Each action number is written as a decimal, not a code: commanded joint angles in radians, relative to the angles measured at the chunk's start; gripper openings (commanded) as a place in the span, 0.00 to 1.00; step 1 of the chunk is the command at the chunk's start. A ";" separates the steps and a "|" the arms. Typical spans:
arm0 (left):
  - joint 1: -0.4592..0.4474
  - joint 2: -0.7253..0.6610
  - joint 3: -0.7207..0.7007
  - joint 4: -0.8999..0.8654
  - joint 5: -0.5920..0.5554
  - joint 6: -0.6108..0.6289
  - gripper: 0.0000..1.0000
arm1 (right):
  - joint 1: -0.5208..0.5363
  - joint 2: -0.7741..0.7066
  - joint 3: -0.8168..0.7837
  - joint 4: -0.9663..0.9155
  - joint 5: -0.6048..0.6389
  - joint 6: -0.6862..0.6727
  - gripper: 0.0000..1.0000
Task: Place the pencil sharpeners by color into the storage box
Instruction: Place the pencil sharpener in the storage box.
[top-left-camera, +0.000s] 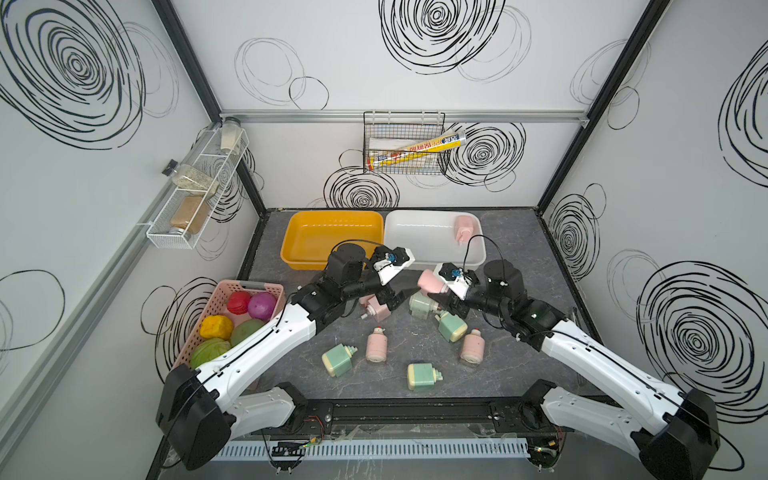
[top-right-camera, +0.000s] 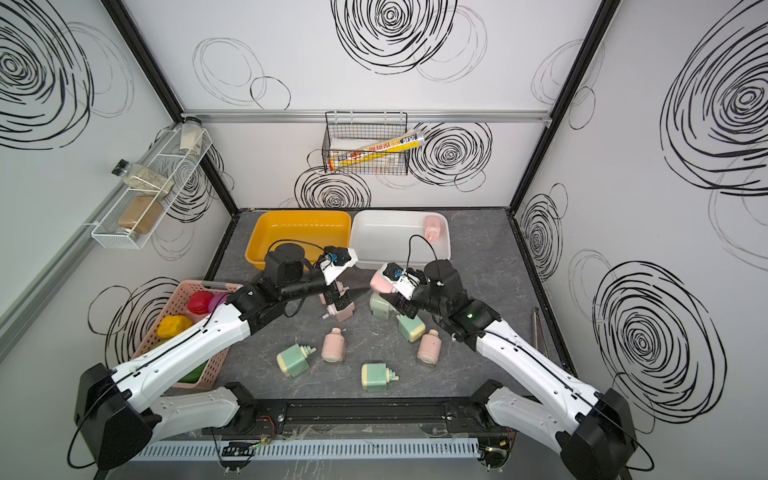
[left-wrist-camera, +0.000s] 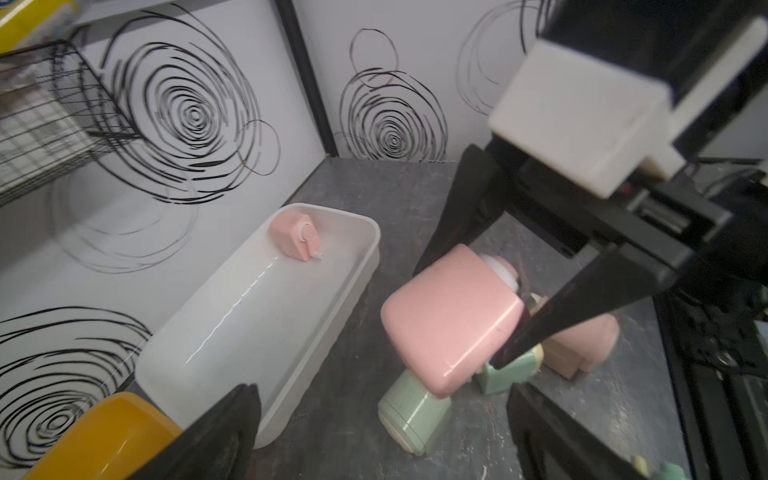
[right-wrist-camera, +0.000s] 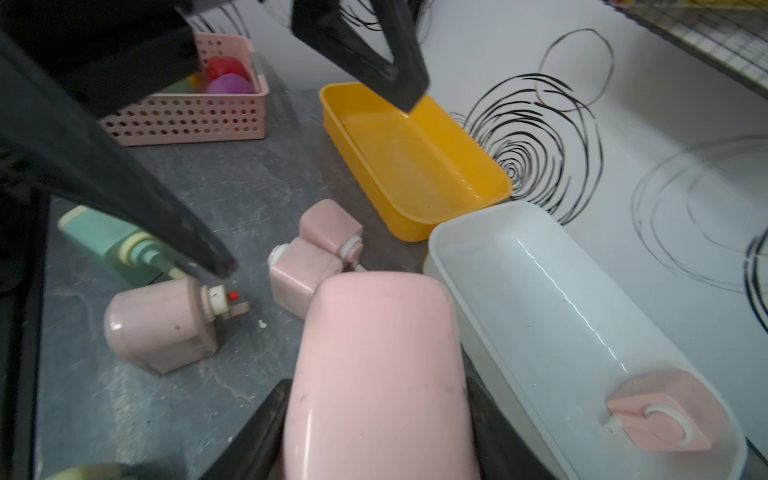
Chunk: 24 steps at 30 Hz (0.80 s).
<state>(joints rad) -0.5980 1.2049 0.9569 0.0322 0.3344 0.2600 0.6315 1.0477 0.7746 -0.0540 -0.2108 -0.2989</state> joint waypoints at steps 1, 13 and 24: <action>0.064 0.054 0.004 0.190 -0.239 -0.251 0.99 | -0.058 0.052 -0.006 0.254 0.128 0.150 0.00; 0.187 0.326 0.189 -0.017 -0.440 -0.532 0.99 | -0.190 0.322 0.045 0.490 0.248 0.272 0.00; 0.202 0.567 0.401 -0.080 -0.480 -0.603 0.99 | -0.267 0.584 0.226 0.501 0.323 0.351 0.00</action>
<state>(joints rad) -0.4042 1.7229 1.3029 -0.0299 -0.1146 -0.3172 0.3775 1.6005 0.9398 0.3752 0.0864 0.0181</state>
